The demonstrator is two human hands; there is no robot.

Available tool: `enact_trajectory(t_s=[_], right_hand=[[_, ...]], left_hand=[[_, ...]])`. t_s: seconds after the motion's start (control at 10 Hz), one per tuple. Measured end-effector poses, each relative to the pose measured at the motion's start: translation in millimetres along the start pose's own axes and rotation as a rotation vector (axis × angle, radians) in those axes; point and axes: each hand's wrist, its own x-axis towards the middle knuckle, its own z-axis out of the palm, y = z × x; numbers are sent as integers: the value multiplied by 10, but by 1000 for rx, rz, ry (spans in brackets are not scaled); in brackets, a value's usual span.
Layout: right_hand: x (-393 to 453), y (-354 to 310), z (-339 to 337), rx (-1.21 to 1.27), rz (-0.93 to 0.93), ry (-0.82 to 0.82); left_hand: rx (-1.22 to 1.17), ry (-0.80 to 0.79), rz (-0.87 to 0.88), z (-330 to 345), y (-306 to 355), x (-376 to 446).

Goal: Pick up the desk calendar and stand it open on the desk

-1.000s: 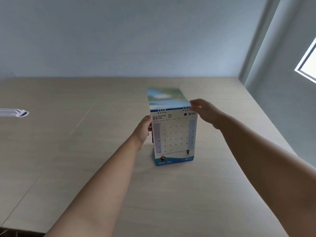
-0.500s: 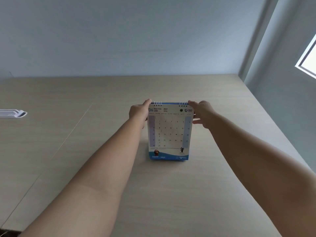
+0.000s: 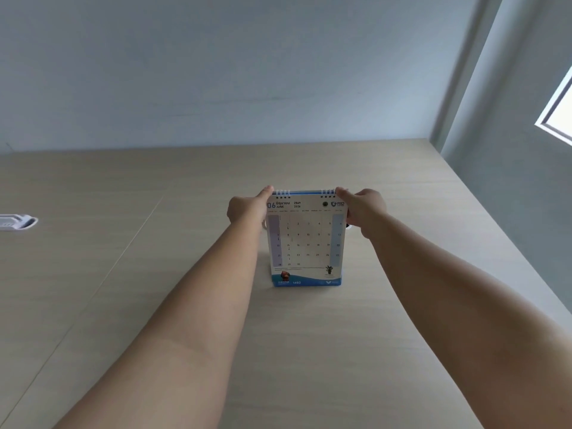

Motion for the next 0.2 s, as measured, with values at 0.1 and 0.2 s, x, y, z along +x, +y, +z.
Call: enact_trajectory(t_s=[0.1,0.2], right_hand=[[78,3,-6,-23,41,-45],[100,27,12,-22,2,-40]], left_hand=[[49,-46,16,24,17,28],[95,-72,89,-41,1,7]])
